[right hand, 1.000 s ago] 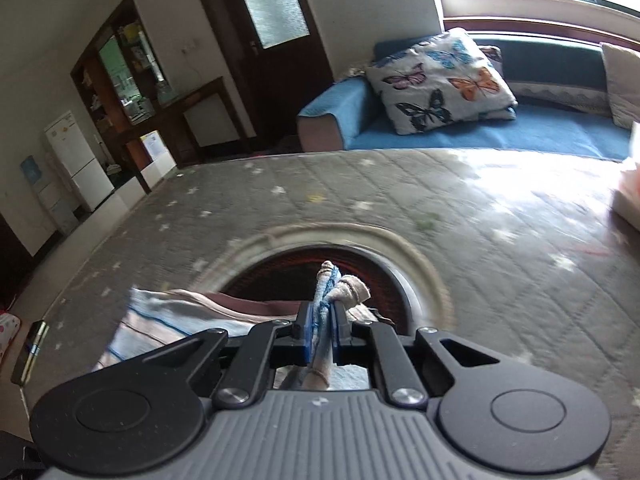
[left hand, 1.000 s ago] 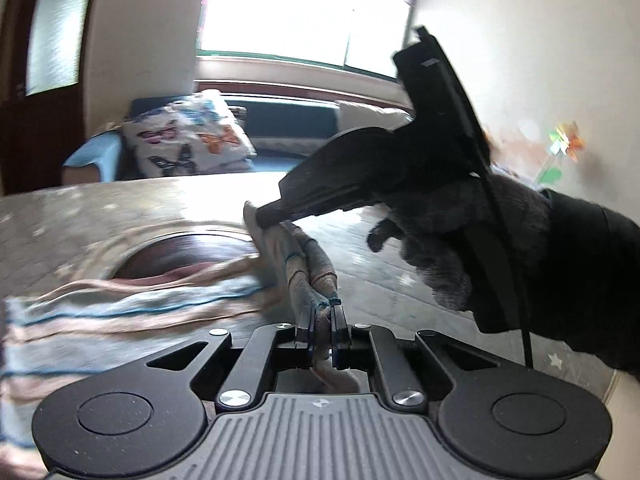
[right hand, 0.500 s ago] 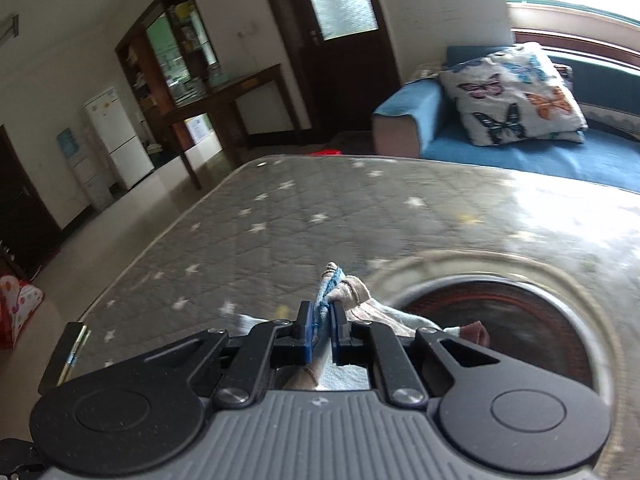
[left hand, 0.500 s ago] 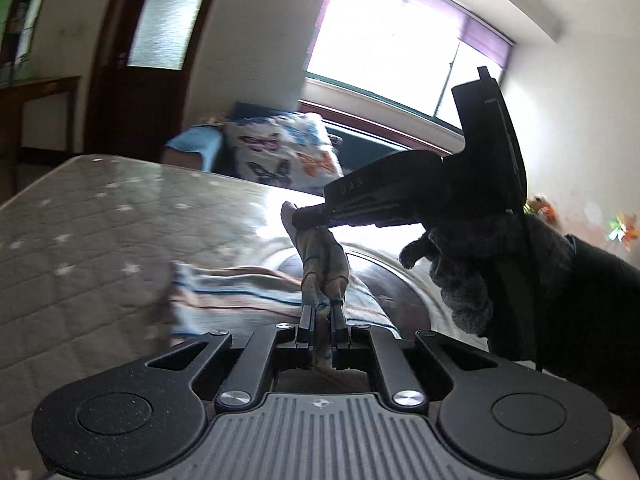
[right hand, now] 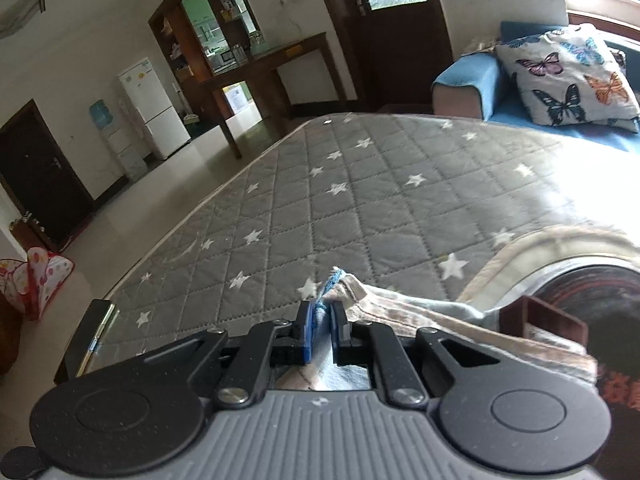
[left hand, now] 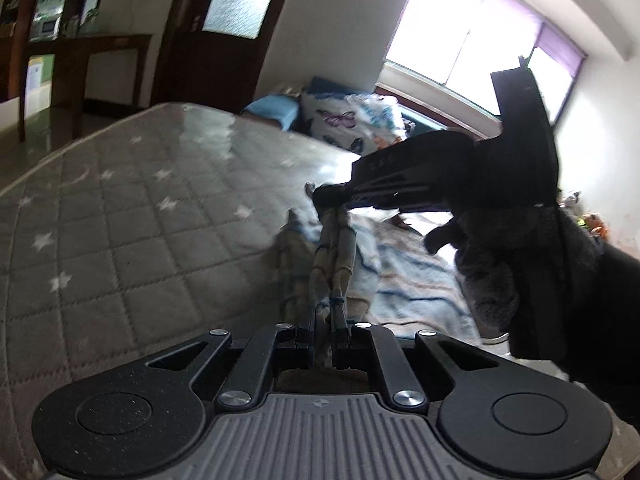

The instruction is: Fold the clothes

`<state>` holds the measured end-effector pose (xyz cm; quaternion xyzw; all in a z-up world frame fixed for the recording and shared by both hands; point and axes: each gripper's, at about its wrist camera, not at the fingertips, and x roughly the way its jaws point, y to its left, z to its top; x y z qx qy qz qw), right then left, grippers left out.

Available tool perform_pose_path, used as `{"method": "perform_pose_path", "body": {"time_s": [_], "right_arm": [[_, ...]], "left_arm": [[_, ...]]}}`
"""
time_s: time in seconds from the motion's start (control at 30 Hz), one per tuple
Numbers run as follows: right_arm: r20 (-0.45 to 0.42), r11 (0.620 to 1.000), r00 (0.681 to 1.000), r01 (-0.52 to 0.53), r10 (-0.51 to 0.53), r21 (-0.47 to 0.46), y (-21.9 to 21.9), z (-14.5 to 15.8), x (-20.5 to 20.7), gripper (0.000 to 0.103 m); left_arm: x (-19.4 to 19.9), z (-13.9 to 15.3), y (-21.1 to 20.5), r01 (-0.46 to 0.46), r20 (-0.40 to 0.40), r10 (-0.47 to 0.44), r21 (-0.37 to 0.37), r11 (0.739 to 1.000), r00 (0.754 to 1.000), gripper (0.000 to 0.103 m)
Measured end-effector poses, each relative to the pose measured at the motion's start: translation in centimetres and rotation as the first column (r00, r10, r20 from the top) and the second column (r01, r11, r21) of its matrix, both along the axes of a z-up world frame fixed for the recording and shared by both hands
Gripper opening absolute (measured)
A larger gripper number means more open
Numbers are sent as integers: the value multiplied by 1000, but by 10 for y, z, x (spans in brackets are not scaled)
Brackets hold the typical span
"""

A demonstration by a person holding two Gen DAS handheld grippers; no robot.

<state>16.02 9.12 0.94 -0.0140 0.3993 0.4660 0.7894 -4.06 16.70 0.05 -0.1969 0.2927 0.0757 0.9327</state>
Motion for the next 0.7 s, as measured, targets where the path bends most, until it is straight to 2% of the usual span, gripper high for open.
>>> {"method": "perform_pose_path", "body": {"time_s": [0.17,0.23,0.3,0.4,0.47,0.6,0.7], "right_arm": [[12,1000,1000,-26,26,4,-3,6,-3,15],[26,999,999,-36,36,-7,-6,11,-4,21],[47,998,998,-50,51,-39,-13,15,-7,28],[80,992,994,-67,76,-105,-23,17,-12,29],[95,984,990,-85,101,-154,-32,14,-19,36],[141,964,978,-118,155,-240,-47,6,-33,41],[153,956,973,-130,174,-263,-58,2,-42,44]], "left_arm": [[2,4,8,-12,4,12,21,1000,1000,12],[3,8,12,-15,13,14,34,999,1000,12],[4,11,16,-17,21,16,46,999,1000,14],[7,16,21,-21,34,19,65,998,999,16],[8,20,25,-24,43,21,78,997,999,16],[26,25,17,60,49,-65,100,993,997,16],[47,18,11,124,8,-126,103,987,992,16]]}}
